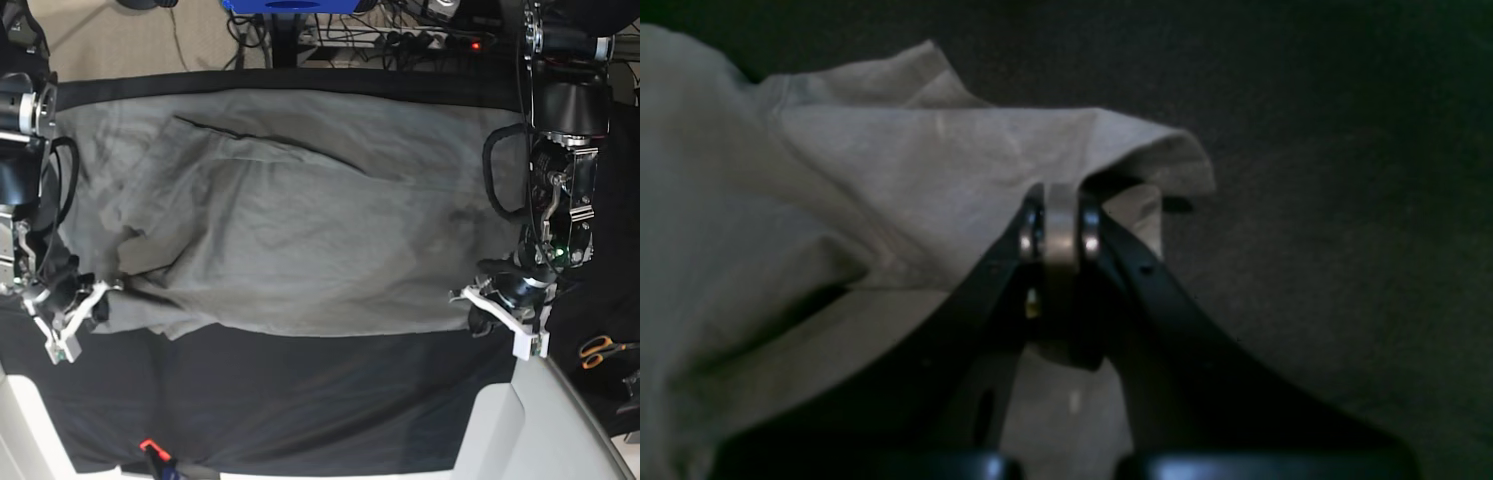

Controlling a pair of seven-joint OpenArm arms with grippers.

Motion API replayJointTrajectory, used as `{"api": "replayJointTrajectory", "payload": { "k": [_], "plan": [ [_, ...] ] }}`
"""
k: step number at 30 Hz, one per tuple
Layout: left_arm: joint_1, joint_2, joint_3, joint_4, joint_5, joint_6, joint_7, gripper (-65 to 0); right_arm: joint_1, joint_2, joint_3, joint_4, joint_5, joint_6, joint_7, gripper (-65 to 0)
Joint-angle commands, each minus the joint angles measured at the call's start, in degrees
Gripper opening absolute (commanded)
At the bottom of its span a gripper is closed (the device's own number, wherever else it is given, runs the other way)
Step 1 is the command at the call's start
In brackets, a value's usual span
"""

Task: Fold the T-shirt properly
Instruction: 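Lift both shirt ends and fold them over the shirt away from the arms, then carry the held ends to the opposite shirt edge and lay them down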

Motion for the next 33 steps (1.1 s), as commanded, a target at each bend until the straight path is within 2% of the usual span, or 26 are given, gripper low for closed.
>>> {"api": "replayJointTrajectory", "payload": {
  "k": [1,10,14,19,33],
  "plan": [
    [0.0,-1.2,-0.4,1.5,-0.5,-0.1,-1.4,-65.0,1.5,0.9,0.1,1.0,0.7,0.3,-0.1,-65.0],
    [5.1,-2.7,-2.4,3.4,-0.4,-0.1,-1.7,-65.0,-0.8,0.9,0.3,1.4,1.0,0.3,-2.4,-65.0],
    [6.8,-2.8,-4.8,3.5,-0.3,-0.3,-1.5,-65.0,-4.0,0.7,0.4,7.2,1.1,0.3,-2.8,-65.0],
    [9.0,-2.8,-5.0,3.5,-0.3,-0.4,-1.7,-65.0,-5.7,-0.1,0.4,13.5,1.1,0.2,-8.5,-65.0],
    [15.5,-3.4,-4.9,10.4,-0.4,-0.4,-1.3,-65.0,-11.6,-0.5,0.8,21.1,1.1,0.2,-14.6,-65.0]
  ]
}}
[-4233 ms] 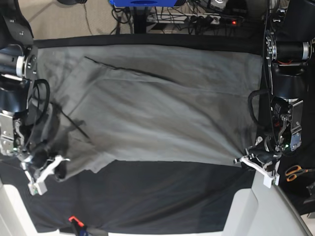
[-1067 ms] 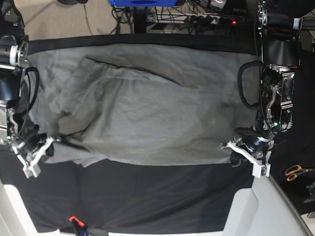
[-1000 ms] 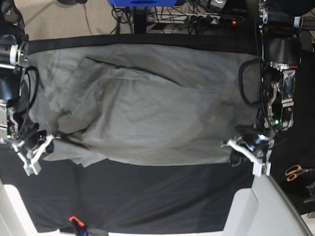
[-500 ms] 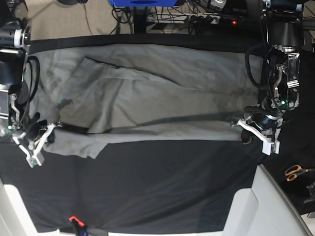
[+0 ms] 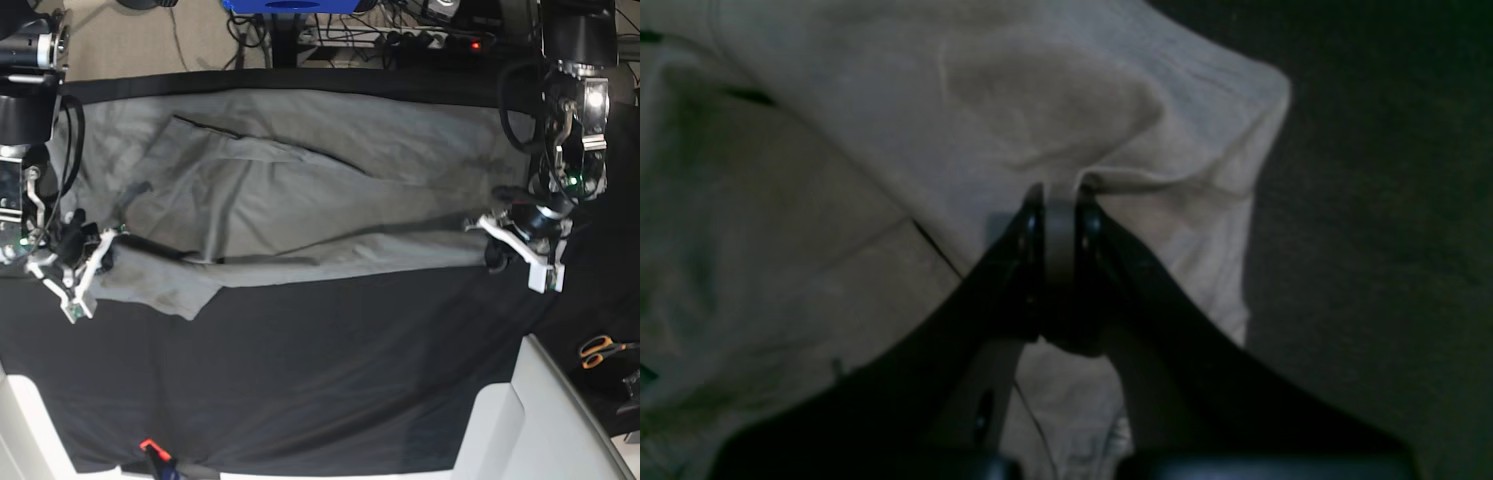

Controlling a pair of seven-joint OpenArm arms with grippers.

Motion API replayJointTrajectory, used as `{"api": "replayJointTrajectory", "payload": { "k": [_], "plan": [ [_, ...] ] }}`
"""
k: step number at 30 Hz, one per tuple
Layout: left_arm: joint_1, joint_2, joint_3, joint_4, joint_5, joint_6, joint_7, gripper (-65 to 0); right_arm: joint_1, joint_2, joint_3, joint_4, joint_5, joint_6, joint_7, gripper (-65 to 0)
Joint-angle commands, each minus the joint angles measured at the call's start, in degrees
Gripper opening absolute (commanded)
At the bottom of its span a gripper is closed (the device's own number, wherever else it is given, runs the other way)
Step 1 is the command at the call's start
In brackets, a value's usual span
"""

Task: Fold the T-shirt properly
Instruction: 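Carry the held ends to the opposite shirt edge and lay them down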

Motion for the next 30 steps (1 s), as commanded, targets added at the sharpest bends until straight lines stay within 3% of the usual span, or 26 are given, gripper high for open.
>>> {"api": "replayJointTrajectory", "payload": {
  "k": [1,5,22,30],
  "plan": [
    [-0.2,-0.9,-0.3,1.1,-0.5,-0.2,-1.1,-65.0,0.7,0.9,1.5,1.2,0.5,0.1,0.8,-65.0],
    [1.9,-1.1,-0.4,1.1,-0.5,-0.2,-1.1,-65.0,-1.4,0.9,5.5,3.9,0.3,0.1,0.5,-65.0],
    [7.2,-2.0,-0.4,4.5,-0.5,-0.3,-1.3,-65.0,-9.3,-1.0,8.1,15.7,0.4,0.3,-8.4,-65.0],
    [7.8,-2.6,-0.4,3.8,-0.4,-0.3,-1.2,-65.0,-12.8,-1.5,8.2,19.0,0.4,0.3,-9.1,-65.0]
  ]
}}
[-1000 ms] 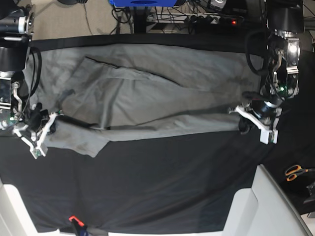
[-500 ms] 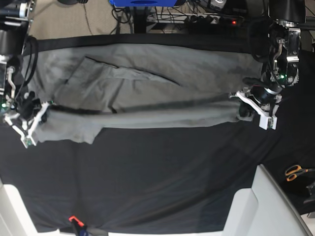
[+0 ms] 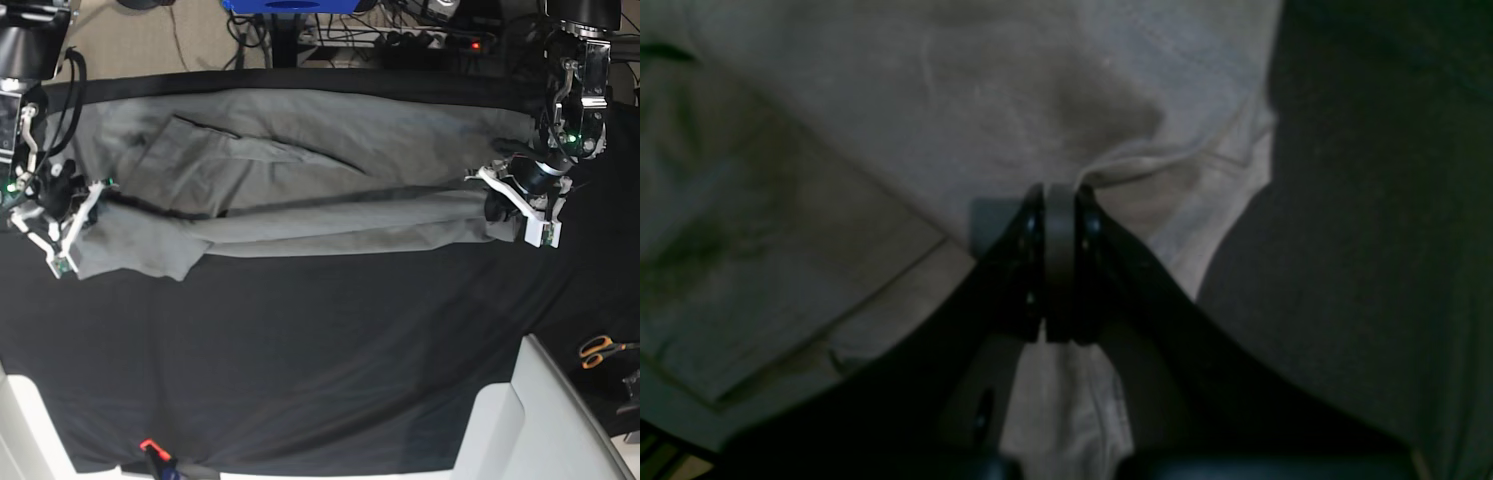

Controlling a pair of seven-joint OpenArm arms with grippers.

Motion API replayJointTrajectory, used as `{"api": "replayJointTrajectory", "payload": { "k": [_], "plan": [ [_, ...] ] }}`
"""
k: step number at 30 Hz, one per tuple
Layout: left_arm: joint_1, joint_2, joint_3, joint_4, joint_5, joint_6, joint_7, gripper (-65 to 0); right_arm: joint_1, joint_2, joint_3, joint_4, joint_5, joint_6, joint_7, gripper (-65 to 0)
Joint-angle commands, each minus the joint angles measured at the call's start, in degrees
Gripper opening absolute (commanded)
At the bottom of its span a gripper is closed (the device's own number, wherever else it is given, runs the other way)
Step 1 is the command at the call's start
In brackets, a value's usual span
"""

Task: Fold the T-shirt properly
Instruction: 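Carry the held ends to the opposite shirt edge and lay them down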

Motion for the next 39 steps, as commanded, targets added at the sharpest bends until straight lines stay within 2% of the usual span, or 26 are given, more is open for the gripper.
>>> {"api": "replayJointTrajectory", "payload": {
  "k": [1,9,13,20,25,28,32,39],
  "plan": [
    [-0.2,-1.3,-0.4,0.5,-0.4,-0.1,-1.4,-65.0,0.4,1.1,0.3,1.4,0.2,0.0,0.6,-65.0],
    [0.9,-2.6,-0.4,0.3,-0.4,-0.1,-1.4,-65.0,-2.0,1.1,0.3,2.4,0.3,0.0,0.6,-65.0],
    [0.9,-2.6,-0.4,0.4,-0.4,-0.1,-1.4,-65.0,-3.7,0.9,0.3,5.3,0.3,0.0,-1.7,-65.0],
    [1.0,-2.4,0.1,0.0,-0.4,0.0,-1.6,-65.0,-5.1,-2.3,2.7,9.7,0.1,0.0,-5.4,-65.0],
    [2.1,-2.5,-0.4,0.2,-0.3,0.0,-1.7,-65.0,-6.4,-2.9,2.7,10.8,0.1,0.0,-5.8,-65.0],
    [2.1,-2.2,-0.4,0.0,3.3,0.0,-1.7,-65.0,-7.6,-3.2,2.8,10.9,0.3,0.0,-5.9,-65.0],
    [2.7,-0.2,-0.5,0.2,7.6,0.0,-1.8,-65.0,-8.8,-4.5,2.8,10.9,0.3,0.0,-5.9,-65.0],
    [2.6,0.3,-0.4,0.2,7.5,0.0,-1.8,-65.0,-10.9,-6.5,4.4,14.7,0.0,0.0,-6.2,-65.0]
  ]
}}
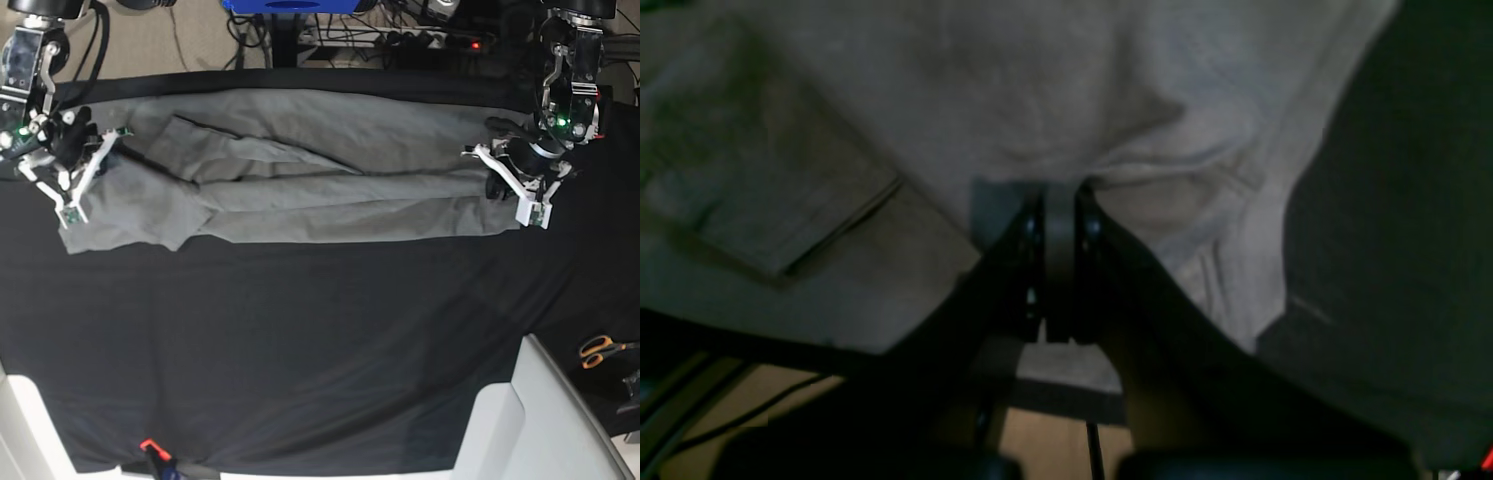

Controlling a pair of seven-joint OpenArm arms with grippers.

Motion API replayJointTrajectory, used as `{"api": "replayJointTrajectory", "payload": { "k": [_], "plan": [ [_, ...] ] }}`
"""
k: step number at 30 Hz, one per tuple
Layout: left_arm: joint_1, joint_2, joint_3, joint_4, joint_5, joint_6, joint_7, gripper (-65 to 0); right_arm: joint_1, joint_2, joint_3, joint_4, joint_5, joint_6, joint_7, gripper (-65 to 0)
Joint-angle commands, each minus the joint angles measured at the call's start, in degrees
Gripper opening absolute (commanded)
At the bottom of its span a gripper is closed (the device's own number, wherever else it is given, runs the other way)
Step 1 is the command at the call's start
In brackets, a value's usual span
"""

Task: Fold the T-shirt properly
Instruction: 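Carry the held ends to the opposite shirt edge and lay them down, then release the left gripper and raise it off the shirt end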

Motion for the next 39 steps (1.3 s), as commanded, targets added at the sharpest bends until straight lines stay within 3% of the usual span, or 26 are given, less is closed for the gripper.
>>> {"api": "replayJointTrajectory", "payload": {
  "k": [1,20,22,25,26,29,31,33,35,39],
  "plan": [
    [0.0,-0.6,-0.4,1.1,-0.4,0.0,-1.0,-65.0,0.3,0.6,0.4,1.3,0.4,0.0,0.7,-65.0],
    [1.0,0.3,-0.5,0.7,-0.1,0.0,-0.5,-65.0,-0.2,0.4,0.5,1.5,0.6,0.0,-0.1,-64.7],
    [0.9,0.3,-0.5,0.7,-0.1,0.0,-0.5,-65.0,-0.3,0.4,0.6,1.5,0.6,0.0,-0.6,-61.2],
    [1.0,0.1,-0.6,0.7,-0.3,0.2,-0.5,-65.0,-0.2,0.4,0.7,1.5,0.7,0.0,-1.9,-48.8],
    [1.2,0.1,-0.8,0.7,-0.3,0.2,-0.5,-62.4,-0.2,0.4,0.7,1.5,0.7,0.0,-1.7,-44.1],
    [2.2,0.2,-3.3,1.1,-0.4,0.0,-0.5,-41.8,-0.2,-0.6,1.0,1.6,0.7,0.0,-1.6,-32.6],
    [2.8,0.1,-5.1,1.6,-0.4,0.0,-0.5,-28.8,-0.2,-1.7,3.3,2.6,0.7,0.0,-1.6,-28.5],
    [3.4,0.2,-7.4,2.9,-0.5,-0.1,-0.5,-20.6,-0.3,-2.9,4.7,4.4,0.5,0.0,-1.6,-27.6],
    [4.6,0.3,-10.1,5.8,-0.6,-0.1,-0.5,-15.6,-0.6,-3.6,5.4,6.9,0.4,0.0,-1.9,-27.6],
    [8.4,0.6,-16.6,14.5,-3.5,-1.4,-0.5,-15.5,-2.3,-3.6,5.4,10.4,0.7,0.0,-1.6,-27.6]
  ]
}}
